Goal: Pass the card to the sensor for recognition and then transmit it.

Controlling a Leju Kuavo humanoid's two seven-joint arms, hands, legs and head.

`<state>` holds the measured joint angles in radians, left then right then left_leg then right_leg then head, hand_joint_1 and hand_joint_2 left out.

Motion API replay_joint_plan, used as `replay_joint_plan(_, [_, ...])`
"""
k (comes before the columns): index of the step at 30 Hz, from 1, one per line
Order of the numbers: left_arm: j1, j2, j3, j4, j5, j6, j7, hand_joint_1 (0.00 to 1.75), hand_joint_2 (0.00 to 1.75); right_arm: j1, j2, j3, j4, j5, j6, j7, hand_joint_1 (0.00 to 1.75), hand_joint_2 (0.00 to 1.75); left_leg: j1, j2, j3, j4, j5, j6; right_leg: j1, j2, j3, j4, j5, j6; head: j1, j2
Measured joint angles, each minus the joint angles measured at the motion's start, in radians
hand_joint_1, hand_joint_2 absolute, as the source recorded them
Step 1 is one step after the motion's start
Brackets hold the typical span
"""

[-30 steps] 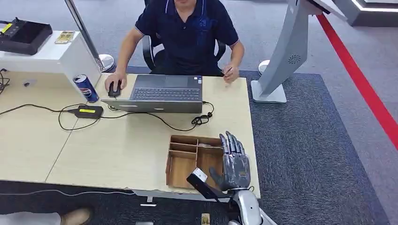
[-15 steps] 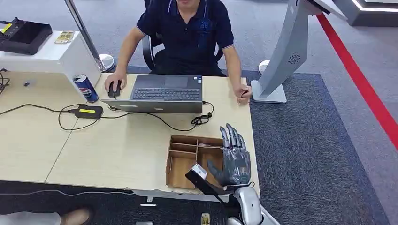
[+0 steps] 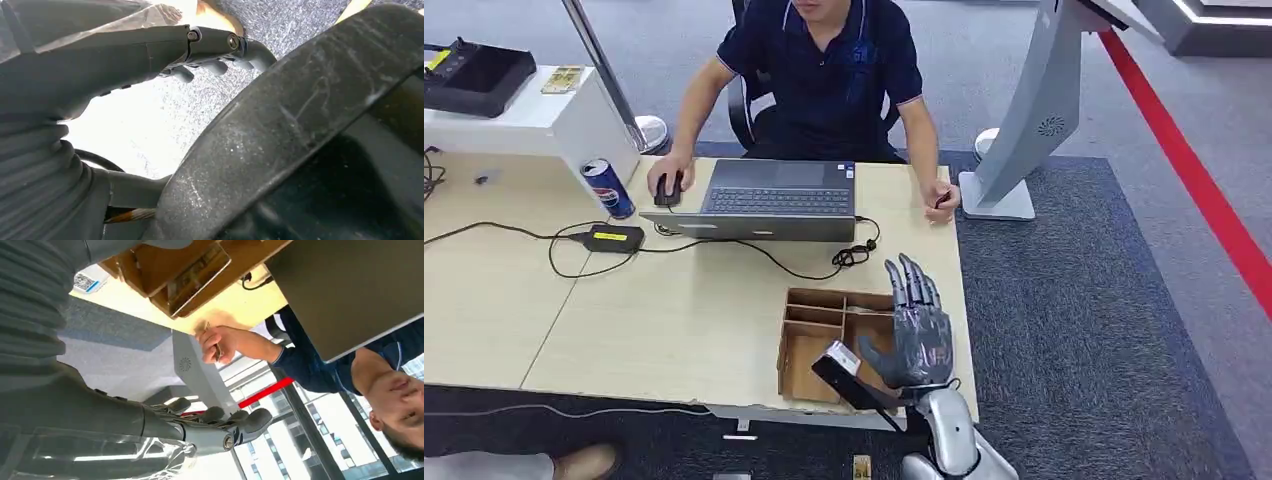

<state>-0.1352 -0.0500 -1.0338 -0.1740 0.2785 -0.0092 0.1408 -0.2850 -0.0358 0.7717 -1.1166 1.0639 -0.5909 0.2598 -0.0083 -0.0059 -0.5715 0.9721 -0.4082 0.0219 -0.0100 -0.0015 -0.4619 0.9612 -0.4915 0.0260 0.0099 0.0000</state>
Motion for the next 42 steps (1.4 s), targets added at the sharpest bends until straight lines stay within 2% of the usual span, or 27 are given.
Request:
replay_joint_plan(22, [-0.001, 0.0, -0.008, 0.0, -0.01, -0.002, -0.001, 0.0, 1.75, -0.051, 0.048, -0.001, 0.104, -0.021, -0.008, -0.026, 0.0, 1.75, 0.0, 0.0, 0.0, 0.0, 0.0, 0.0, 0.0, 0.0, 0.0, 0.0, 0.0, 0.0, 0.0, 0.0])
replay_joint_plan(42, [-0.002, 0.0, -0.016, 0.0, -0.009, -0.002, -0.001, 0.0, 1.75, -0.053, 0.058, -0.001, 0.134, -0.024, -0.008, -0.027, 0.0, 1.75, 0.0, 0.0, 0.0, 0.0, 0.0, 0.0, 0.0, 0.0, 0.0, 0.0, 0.0, 0.0, 0.0, 0.0])
